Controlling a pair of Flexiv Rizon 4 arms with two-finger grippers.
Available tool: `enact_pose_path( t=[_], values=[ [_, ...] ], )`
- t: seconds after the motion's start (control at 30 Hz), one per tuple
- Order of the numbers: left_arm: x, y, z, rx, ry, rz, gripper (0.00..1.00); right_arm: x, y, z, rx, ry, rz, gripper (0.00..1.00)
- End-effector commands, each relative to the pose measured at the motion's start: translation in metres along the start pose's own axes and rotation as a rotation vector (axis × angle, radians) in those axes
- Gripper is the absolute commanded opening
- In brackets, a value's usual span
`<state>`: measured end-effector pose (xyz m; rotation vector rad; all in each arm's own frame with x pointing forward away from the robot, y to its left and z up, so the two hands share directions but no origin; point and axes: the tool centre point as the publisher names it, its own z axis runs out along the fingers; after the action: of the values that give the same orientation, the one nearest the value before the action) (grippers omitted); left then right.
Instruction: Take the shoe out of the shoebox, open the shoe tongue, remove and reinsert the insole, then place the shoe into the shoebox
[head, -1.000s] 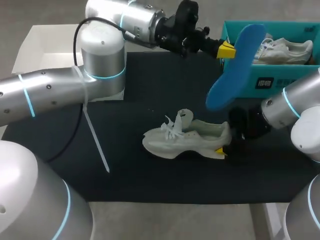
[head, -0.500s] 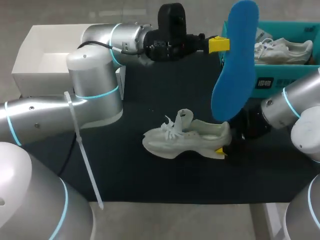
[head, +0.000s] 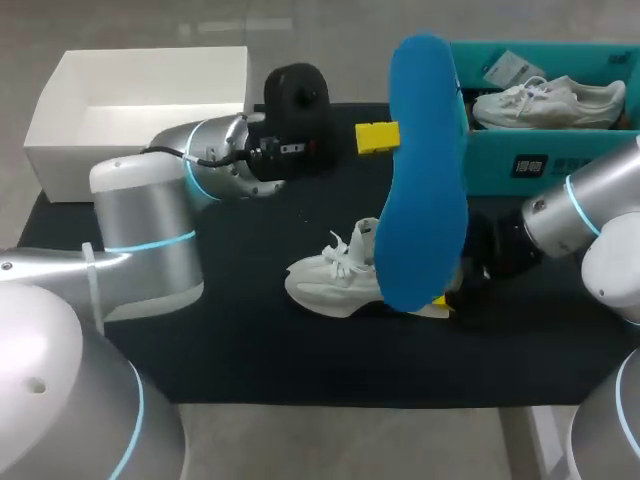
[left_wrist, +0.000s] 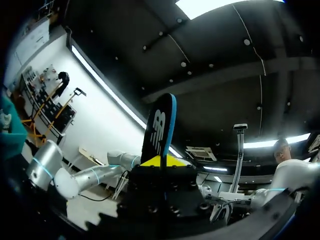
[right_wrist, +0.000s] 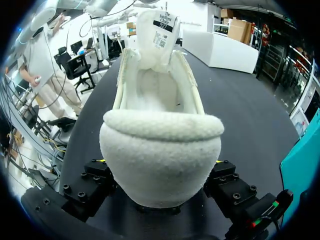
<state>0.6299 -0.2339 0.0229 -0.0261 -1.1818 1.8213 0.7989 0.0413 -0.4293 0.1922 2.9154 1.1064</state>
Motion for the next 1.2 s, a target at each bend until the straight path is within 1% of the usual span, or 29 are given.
enact_pose_path(
  t=[0.03,0.13,0.27,0.33,0.37,0.47,0.57,1.2],
  values=[
    [0.016,0.014,-0.003,0.026,-0.032,0.001,0.00,0.000,0.000,0.002,0.002,-0.002,0.000,0.00],
    [0.020,0.022,-0.004,0.028,-0.049,0.003,0.00,0.000,0.000,0.002,0.002,-0.002,0.000,0.00],
    [0.027,0.030,-0.003,0.061,-0.062,0.010,0.00,0.000,0.000,0.002,0.002,-0.002,0.000,0.00],
    [0.029,0.034,-0.003,0.071,-0.104,0.016,0.00,0.000,0.000,0.002,0.002,-0.002,0.000,0.00],
    [0.030,0.037,-0.003,0.084,-0.107,0.010,0.00,0.000,0.000,0.002,0.002,-0.002,0.000,0.00],
    [0.036,0.043,0.003,0.104,-0.084,-0.007,0.00,0.000,0.000,0.002,0.002,-0.002,0.000,0.00],
    [0.038,0.047,0.005,0.106,-0.073,-0.024,0.00,0.000,0.000,0.002,0.002,-0.002,0.000,0.00],
    [0.038,0.047,0.005,0.114,-0.067,-0.023,0.00,0.000,0.000,0.002,0.002,-0.002,0.000,0.00]
  ],
)
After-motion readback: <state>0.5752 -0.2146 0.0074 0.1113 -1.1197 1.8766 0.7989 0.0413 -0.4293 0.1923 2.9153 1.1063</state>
